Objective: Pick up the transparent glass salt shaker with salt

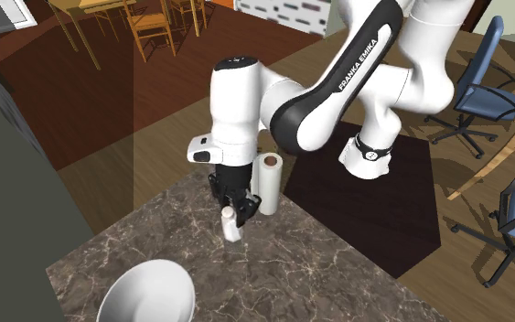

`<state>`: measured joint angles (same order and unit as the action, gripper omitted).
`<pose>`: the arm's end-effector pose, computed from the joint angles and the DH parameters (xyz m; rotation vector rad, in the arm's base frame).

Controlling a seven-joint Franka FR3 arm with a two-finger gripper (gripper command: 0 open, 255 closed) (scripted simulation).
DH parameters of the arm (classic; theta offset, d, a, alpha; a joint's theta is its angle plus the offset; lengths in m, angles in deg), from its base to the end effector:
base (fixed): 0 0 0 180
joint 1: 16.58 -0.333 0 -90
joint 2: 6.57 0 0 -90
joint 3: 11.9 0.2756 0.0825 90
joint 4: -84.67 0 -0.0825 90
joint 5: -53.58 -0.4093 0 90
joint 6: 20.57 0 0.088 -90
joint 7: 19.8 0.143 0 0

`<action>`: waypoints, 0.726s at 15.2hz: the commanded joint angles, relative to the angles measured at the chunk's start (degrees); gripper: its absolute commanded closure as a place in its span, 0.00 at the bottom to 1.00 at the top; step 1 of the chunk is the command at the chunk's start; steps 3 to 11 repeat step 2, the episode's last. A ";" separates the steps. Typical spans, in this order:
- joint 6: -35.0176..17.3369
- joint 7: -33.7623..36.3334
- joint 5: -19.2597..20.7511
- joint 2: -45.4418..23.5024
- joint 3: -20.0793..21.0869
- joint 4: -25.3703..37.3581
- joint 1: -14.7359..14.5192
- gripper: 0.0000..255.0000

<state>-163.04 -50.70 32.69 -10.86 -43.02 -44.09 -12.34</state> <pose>0.4673 -0.3265 0.2626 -2.9936 0.5195 -0.4011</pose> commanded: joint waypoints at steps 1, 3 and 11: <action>0.62 0.83 0.88 0.62 -0.08 0.20 -0.13 1.00; 0.62 0.83 0.89 0.62 -0.08 0.20 -0.13 1.00; 0.62 0.83 0.89 0.62 -0.08 0.20 -0.13 1.00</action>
